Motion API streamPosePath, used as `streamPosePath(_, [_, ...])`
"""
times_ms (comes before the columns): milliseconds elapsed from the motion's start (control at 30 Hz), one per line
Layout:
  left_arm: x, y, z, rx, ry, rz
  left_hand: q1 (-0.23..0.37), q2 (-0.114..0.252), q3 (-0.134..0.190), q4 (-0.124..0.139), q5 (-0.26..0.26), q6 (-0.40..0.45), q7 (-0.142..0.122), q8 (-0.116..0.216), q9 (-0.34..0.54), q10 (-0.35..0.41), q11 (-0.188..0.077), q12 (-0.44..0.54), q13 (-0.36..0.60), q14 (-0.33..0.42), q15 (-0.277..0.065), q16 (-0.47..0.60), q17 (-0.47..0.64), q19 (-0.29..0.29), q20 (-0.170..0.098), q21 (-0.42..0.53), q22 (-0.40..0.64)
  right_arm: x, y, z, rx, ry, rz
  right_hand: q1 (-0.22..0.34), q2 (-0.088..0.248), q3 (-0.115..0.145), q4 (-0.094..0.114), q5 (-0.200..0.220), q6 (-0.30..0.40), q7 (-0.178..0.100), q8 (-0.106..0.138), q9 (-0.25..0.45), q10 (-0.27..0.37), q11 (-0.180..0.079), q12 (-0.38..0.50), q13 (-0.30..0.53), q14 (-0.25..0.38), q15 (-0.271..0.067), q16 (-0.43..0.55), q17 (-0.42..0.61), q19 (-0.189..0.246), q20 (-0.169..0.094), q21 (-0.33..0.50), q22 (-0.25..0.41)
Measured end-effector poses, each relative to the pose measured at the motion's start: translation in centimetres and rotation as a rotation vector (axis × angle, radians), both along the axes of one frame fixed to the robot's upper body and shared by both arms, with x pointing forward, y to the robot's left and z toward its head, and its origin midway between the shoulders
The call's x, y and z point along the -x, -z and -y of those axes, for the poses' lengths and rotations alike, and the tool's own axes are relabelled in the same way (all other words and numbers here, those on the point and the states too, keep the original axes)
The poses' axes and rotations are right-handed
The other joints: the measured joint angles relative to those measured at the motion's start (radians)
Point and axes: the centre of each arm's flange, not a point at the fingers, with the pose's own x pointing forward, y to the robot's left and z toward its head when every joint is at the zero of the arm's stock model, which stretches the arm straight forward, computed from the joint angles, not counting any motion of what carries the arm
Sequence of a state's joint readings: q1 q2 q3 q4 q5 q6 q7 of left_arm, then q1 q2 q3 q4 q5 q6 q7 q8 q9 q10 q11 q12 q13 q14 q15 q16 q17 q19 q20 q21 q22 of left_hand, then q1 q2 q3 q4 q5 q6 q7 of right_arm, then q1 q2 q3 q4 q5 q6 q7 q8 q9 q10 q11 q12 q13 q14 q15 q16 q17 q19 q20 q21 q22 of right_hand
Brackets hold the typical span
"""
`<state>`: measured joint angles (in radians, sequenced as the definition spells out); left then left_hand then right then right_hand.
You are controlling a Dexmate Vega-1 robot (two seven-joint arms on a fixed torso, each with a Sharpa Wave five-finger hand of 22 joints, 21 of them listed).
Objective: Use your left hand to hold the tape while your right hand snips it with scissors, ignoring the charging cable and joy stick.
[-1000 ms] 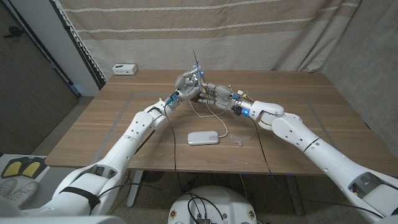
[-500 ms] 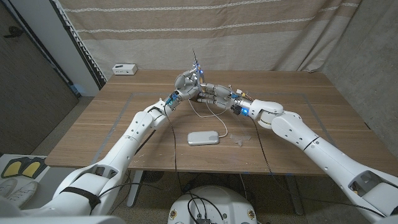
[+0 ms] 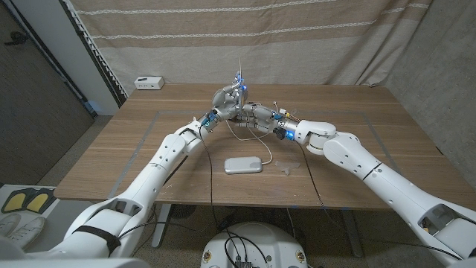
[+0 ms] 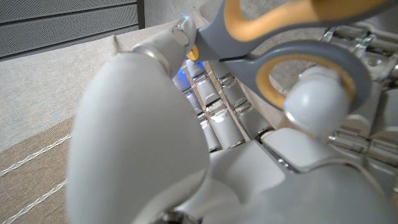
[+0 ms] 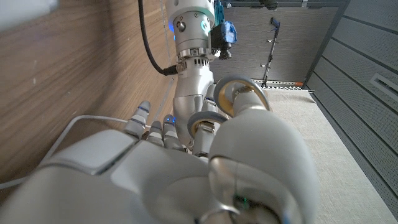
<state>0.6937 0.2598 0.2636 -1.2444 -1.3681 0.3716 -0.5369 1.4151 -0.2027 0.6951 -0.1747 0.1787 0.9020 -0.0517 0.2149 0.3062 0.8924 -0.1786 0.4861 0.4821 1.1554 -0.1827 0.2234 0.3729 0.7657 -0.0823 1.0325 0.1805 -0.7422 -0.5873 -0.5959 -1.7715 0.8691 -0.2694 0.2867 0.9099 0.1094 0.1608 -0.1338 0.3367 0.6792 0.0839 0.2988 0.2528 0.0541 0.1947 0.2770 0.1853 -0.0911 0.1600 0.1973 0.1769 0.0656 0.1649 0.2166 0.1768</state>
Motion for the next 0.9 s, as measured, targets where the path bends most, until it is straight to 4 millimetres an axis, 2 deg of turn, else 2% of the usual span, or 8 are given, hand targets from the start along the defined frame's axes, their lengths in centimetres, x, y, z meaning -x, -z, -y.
streamPosePath(133, [0.1,0.0,-0.1,-0.001,-0.009,0.008,0.001,0.001,0.0,0.0,0.0,0.0,0.0,0.0,0.0,0.0,0.0,0.0,0.0,0.0,0.0,0.0,-0.002,0.0,0.0,0.0,0.0,0.0,0.0,0.0,0.002,0.02,-0.006,0.017,-0.018,-0.014,-0.009,0.007,0.024,0.002,0.033,0.026,0.038,-0.016,-0.001,0.0,0.032,0.006,0.0,0.0,0.027,-0.006,0.004,0.0])
streamPosePath(267, [0.1,-0.1,-0.1,0.0,-0.016,0.012,0.003,0.002,0.0,0.0,0.0,0.0,0.0,0.0,0.0,0.0,0.0,0.0,0.0,0.0,0.0,0.0,-0.002,0.0,0.0,0.0,0.0,-0.1,0.0,0.1,-0.002,0.04,-0.012,0.025,-0.028,-0.02,-0.011,0.019,0.085,-0.002,0.103,0.082,0.093,-0.035,0.007,0.003,0.078,0.002,0.0,0.0,0.062,-0.021,0.007,0.001])
streamPosePath(400, [0.1,-0.1,-0.2,0.001,-0.023,0.016,0.003,0.002,0.0,0.0,0.0,0.005,0.005,0.0,-0.005,0.0,0.0,0.0,0.0,0.0,0.0,0.0,-0.002,0.0,0.0,-0.001,-0.002,-0.1,0.1,0.2,-0.017,0.056,-0.022,0.055,0.002,-0.02,-0.011,0.019,0.114,-0.011,0.166,0.142,0.136,-0.035,0.019,0.003,0.124,-0.008,0.008,0.003,0.094,-0.031,0.011,0.003])
streamPosePath(500, [0.1,-0.1,-0.3,0.002,-0.026,0.018,0.011,0.01,0.003,-0.003,0.0,0.005,0.005,0.0,-0.005,0.0,0.0,0.0,0.0,0.0,0.0,0.0,-0.004,0.0,0.0,-0.003,-0.002,-0.1,0.1,0.3,-0.033,0.068,-0.032,0.105,0.024,0.002,-0.026,0.003,0.13,-0.016,0.216,0.193,0.168,-0.039,0.019,0.003,0.154,-0.014,0.008,0.003,0.114,-0.027,0.011,0.003])
streamPosePath(600, [0.1,-0.1,-0.3,0.002,-0.028,0.021,0.011,0.01,0.004,-0.004,0.0,0.005,0.005,0.0,-0.005,0.0,0.0,0.0,0.0,0.0,0.0,0.0,-0.004,-0.002,0.002,-0.003,-0.001,-0.1,0.2,0.4,-0.046,0.076,-0.039,0.13,0.037,0.011,-0.03,-0.007,0.134,-0.019,0.244,0.219,0.185,-0.041,0.024,0.003,0.163,-0.016,0.008,0.003,0.125,-0.022,0.016,0.003])
streamPosePath(700, [0.2,-0.1,-0.4,0.003,-0.028,0.026,0.016,0.016,0.004,-0.004,0.0,0.005,0.005,0.0,-0.005,0.0,0.0,0.0,0.0,0.0,0.0,-0.001,-0.005,-0.004,0.004,-0.004,-0.001,-0.1,0.2,0.6,-0.059,0.085,-0.047,0.151,0.045,0.022,-0.027,-0.032,0.127,-0.014,0.276,0.262,0.213,-0.045,0.032,0.003,0.192,-0.022,0.008,0.006,0.141,-0.016,0.016,0.006])
streamPosePath(833, [0.2,-0.2,-0.5,0.004,-0.029,0.03,0.02,0.019,0.004,-0.004,-0.001,0.005,0.005,0.0,-0.005,0.0,0.0,0.0,0.0,0.0,0.0,-0.004,-0.005,-0.008,0.007,-0.002,-0.002,-0.1,0.2,1.0,-0.071,0.096,-0.054,0.163,0.058,0.038,-0.014,-0.07,0.047,-0.045,0.332,0.343,0.236,-0.045,0.064,0.004,0.232,-0.059,0.013,0.012,0.158,-0.013,0.02,0.007])
streamPosePath(900, [0.1,-0.2,-0.6,0.005,-0.032,0.031,0.02,0.019,0.013,0.004,-0.002,0.005,0.005,0.0,-0.005,0.0,0.0,0.0,0.0,0.0,0.0,-0.004,-0.004,-0.009,0.009,-0.002,-0.002,-0.2,0.2,1.1,-0.073,0.099,-0.055,0.163,0.058,0.04,0.0,-0.084,0.022,-0.053,0.357,0.379,0.269,-0.057,0.094,0.048,0.254,-0.081,0.02,0.018,0.17,-0.01,0.02,0.011])
